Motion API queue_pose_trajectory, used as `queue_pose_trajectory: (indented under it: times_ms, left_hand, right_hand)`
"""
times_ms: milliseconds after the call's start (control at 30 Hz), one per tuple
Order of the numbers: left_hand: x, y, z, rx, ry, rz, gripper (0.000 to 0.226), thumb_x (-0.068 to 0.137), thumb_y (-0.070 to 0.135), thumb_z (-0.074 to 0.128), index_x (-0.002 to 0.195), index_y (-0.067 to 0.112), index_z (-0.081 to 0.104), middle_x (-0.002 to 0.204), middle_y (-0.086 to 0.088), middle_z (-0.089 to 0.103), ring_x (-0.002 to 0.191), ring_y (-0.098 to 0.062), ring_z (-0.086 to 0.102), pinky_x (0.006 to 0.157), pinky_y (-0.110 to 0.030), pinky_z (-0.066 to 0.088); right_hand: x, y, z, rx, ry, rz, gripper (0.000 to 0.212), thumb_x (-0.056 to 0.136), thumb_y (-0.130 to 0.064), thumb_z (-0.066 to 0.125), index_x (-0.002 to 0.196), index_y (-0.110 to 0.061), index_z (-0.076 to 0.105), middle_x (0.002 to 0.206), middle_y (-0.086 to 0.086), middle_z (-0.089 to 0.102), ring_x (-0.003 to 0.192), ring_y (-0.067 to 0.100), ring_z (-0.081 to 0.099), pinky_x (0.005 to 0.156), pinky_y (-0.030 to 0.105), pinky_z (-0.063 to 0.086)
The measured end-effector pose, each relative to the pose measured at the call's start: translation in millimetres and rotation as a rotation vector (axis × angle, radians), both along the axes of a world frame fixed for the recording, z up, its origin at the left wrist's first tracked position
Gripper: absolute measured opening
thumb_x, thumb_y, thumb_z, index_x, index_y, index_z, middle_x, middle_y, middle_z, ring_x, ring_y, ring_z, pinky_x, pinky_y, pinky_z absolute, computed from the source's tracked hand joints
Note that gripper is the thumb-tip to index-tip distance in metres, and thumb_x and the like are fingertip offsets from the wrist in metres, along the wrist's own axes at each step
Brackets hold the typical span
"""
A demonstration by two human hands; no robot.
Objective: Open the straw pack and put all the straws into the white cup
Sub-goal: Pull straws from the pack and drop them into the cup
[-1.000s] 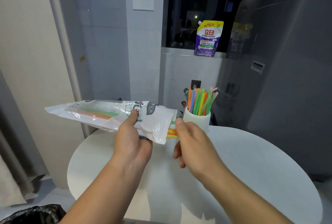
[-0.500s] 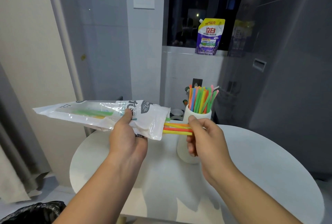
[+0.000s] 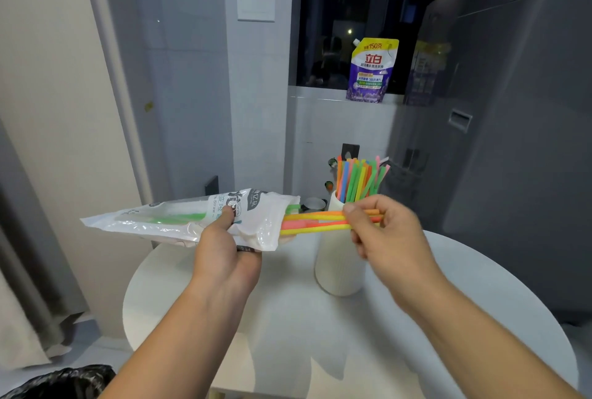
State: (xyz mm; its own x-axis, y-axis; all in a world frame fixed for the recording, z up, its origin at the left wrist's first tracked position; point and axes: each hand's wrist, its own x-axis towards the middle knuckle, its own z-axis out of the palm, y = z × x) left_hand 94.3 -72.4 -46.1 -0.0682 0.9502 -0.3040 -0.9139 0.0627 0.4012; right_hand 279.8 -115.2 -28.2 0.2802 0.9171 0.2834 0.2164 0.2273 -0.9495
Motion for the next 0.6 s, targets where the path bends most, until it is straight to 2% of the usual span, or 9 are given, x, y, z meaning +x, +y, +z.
queue_pose_trajectory:
  times_ms: [67, 167, 200, 267, 333, 400, 500, 533, 600]
  left_hand:
    - [-4, 1, -1, -0.025, -0.019, 0.004, 0.023, 0.104, 0.01, 0.056, 0.126, 0.006, 0.061, 0.104, -0.005, 0.075, 0.085, -0.019, 0.074, 0.051, -0.032, 0.061]
    - [-9, 3, -3, -0.048, -0.042, -0.005, 0.016, 0.104, 0.01, 0.056, 0.118, 0.007, 0.062, 0.097, -0.006, 0.076, 0.084, -0.021, 0.075, 0.05, -0.035, 0.061]
    - [-10, 3, -2, -0.052, -0.051, -0.009, 0.017, 0.104, 0.01, 0.056, 0.118, 0.007, 0.063, 0.099, -0.006, 0.076, 0.087, -0.022, 0.075, 0.058, -0.039, 0.064]
    - [-11, 5, -3, -0.055, -0.073, -0.007, 0.024, 0.104, 0.011, 0.056, 0.126, 0.007, 0.061, 0.109, -0.008, 0.075, 0.099, -0.024, 0.075, 0.087, -0.045, 0.062]
    - [-12, 6, -1, -0.055, -0.084, 0.004, 0.029, 0.103, 0.011, 0.056, 0.132, 0.007, 0.059, 0.113, -0.008, 0.074, 0.106, -0.025, 0.073, 0.099, -0.047, 0.056]
    - [-12, 6, -1, -0.064, -0.098, 0.007, 0.028, 0.103, 0.011, 0.057, 0.13, 0.007, 0.059, 0.105, -0.008, 0.077, 0.098, -0.025, 0.076, 0.091, -0.046, 0.06]
    - [-13, 8, -3, -0.063, -0.109, -0.003, 0.019, 0.104, 0.011, 0.056, 0.122, 0.007, 0.06, 0.083, -0.007, 0.078, 0.067, -0.023, 0.078, 0.051, -0.041, 0.063]
    - [-14, 8, -3, -0.068, -0.108, 0.0, 0.022, 0.103, 0.012, 0.056, 0.124, 0.007, 0.06, 0.088, -0.007, 0.078, 0.069, -0.022, 0.078, 0.049, -0.042, 0.062]
    - [-15, 10, -5, -0.07, -0.103, 0.009, 0.029, 0.102, 0.011, 0.058, 0.132, 0.008, 0.058, 0.104, -0.006, 0.075, 0.085, -0.022, 0.076, 0.067, -0.045, 0.065]
  right_hand:
    - [15, 3, 16, 0.021, -0.115, -0.005, 0.019, 0.097, -0.019, 0.067, 0.078, -0.017, 0.066, 0.049, -0.009, 0.055, 0.042, 0.003, 0.046, 0.053, 0.027, 0.039]
    - [40, 5, 43, 0.055, -0.278, 0.008, 0.019, 0.098, -0.018, 0.065, 0.079, -0.018, 0.065, 0.045, -0.014, 0.055, 0.039, -0.001, 0.044, 0.045, 0.015, 0.036]
    - [48, 4, 53, 0.068, -0.326, 0.016, 0.018, 0.098, -0.019, 0.065, 0.08, -0.017, 0.065, 0.045, -0.015, 0.054, 0.039, 0.0, 0.043, 0.042, 0.013, 0.034]
    - [64, 1, 73, 0.098, -0.429, 0.024, 0.018, 0.098, -0.023, 0.064, 0.081, -0.02, 0.066, 0.047, -0.012, 0.054, 0.04, 0.002, 0.041, 0.042, 0.016, 0.032]
    - [79, -2, 93, 0.137, -0.51, 0.037, 0.019, 0.099, -0.026, 0.064, 0.081, -0.021, 0.066, 0.049, -0.01, 0.055, 0.043, 0.006, 0.042, 0.042, 0.02, 0.033]
    - [93, -5, 111, 0.174, -0.574, 0.058, 0.019, 0.099, -0.027, 0.064, 0.081, -0.023, 0.067, 0.051, -0.008, 0.057, 0.043, 0.005, 0.043, 0.04, 0.017, 0.035]
    - [110, -5, 136, 0.219, -0.638, 0.082, 0.016, 0.094, -0.041, 0.069, 0.083, -0.028, 0.069, 0.053, -0.006, 0.059, 0.044, 0.006, 0.045, 0.039, 0.018, 0.034]
    - [116, -5, 145, 0.217, -0.645, 0.082, 0.022, 0.088, -0.05, 0.069, 0.084, -0.029, 0.069, 0.054, -0.005, 0.06, 0.043, 0.007, 0.046, 0.039, 0.021, 0.035]
    - [128, -4, 160, 0.18, -0.649, 0.084, 0.038, 0.079, -0.067, 0.069, 0.086, -0.03, 0.07, 0.055, -0.003, 0.063, 0.042, 0.005, 0.047, 0.038, 0.019, 0.036]
